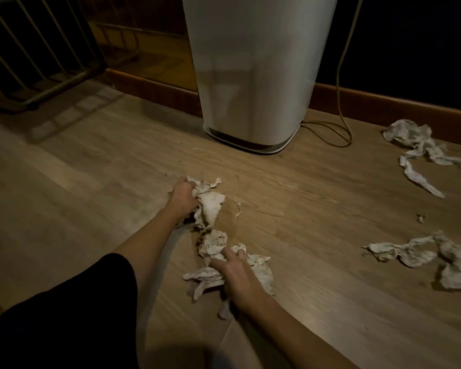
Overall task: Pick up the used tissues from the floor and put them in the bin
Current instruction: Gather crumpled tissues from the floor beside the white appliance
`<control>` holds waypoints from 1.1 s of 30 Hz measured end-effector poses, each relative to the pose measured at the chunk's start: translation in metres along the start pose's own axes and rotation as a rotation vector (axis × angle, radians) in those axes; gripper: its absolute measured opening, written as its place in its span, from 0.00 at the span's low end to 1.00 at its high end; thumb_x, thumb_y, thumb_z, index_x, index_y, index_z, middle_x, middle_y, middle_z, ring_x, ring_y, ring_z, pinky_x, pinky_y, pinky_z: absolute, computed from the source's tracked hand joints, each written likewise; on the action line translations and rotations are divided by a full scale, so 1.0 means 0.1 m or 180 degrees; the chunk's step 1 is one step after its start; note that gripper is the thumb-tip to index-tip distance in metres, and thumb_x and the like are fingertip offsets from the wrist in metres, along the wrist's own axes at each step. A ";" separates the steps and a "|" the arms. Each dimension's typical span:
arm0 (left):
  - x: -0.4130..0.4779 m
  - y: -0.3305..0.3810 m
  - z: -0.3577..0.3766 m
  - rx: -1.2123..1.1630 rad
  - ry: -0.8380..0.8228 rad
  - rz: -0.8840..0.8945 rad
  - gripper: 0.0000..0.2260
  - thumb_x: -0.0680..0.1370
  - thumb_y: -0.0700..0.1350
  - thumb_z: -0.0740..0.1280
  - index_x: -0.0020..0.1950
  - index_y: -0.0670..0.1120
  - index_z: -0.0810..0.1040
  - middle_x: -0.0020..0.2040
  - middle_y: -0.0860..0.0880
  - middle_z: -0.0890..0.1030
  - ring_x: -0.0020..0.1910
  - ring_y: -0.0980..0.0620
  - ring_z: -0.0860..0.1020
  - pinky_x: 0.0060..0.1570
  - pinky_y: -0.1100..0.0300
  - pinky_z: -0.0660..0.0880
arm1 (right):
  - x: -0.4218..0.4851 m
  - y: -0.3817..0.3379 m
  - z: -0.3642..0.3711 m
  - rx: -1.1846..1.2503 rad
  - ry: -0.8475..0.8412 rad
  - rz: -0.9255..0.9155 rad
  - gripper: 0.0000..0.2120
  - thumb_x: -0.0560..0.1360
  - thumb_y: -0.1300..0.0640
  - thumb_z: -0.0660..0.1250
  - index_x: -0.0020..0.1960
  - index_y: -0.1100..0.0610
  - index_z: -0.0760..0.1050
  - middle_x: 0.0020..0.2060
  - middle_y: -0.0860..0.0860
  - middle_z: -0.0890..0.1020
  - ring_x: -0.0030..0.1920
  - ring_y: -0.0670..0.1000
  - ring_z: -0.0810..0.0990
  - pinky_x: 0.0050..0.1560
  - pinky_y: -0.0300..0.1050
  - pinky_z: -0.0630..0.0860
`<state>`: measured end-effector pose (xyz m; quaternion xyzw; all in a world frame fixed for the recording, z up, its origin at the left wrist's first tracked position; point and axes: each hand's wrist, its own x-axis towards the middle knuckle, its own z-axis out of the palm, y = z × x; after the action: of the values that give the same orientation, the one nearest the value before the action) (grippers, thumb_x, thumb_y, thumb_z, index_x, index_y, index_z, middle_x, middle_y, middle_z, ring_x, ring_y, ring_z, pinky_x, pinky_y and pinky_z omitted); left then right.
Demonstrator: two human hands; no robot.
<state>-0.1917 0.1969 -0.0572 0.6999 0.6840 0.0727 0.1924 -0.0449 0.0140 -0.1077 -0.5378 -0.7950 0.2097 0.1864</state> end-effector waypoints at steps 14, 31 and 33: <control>0.00 0.83 0.86 0.0284 -0.0380 0.0651 0.32 0.70 0.56 0.71 0.71 0.50 0.65 0.75 0.43 0.62 0.72 0.37 0.59 0.70 0.45 0.58 | -0.09 1.11 -1.17 0.0126 0.0680 0.1509 0.24 0.69 0.78 0.61 0.60 0.61 0.76 0.53 0.59 0.75 0.53 0.57 0.72 0.48 0.44 0.65; -0.28 0.59 0.33 -0.1222 0.0704 0.0416 0.16 0.71 0.34 0.68 0.58 0.41 0.80 0.57 0.41 0.82 0.57 0.44 0.79 0.56 0.56 0.74 | -0.45 0.60 -0.87 0.0517 0.0435 0.1080 0.16 0.73 0.66 0.64 0.57 0.51 0.77 0.57 0.55 0.75 0.57 0.55 0.72 0.54 0.45 0.68; -0.29 0.56 0.27 -0.1157 0.0705 0.0393 0.16 0.71 0.34 0.67 0.59 0.40 0.79 0.58 0.41 0.82 0.58 0.44 0.78 0.58 0.54 0.75 | -0.57 0.39 -0.51 0.0288 0.0187 0.0923 0.14 0.75 0.61 0.63 0.59 0.50 0.75 0.60 0.55 0.71 0.60 0.57 0.68 0.55 0.47 0.67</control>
<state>-0.1316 0.1646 -0.0571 0.6819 0.6325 0.2829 0.2344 0.0322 -0.0188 -0.0894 -0.6439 -0.6930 0.2542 0.2013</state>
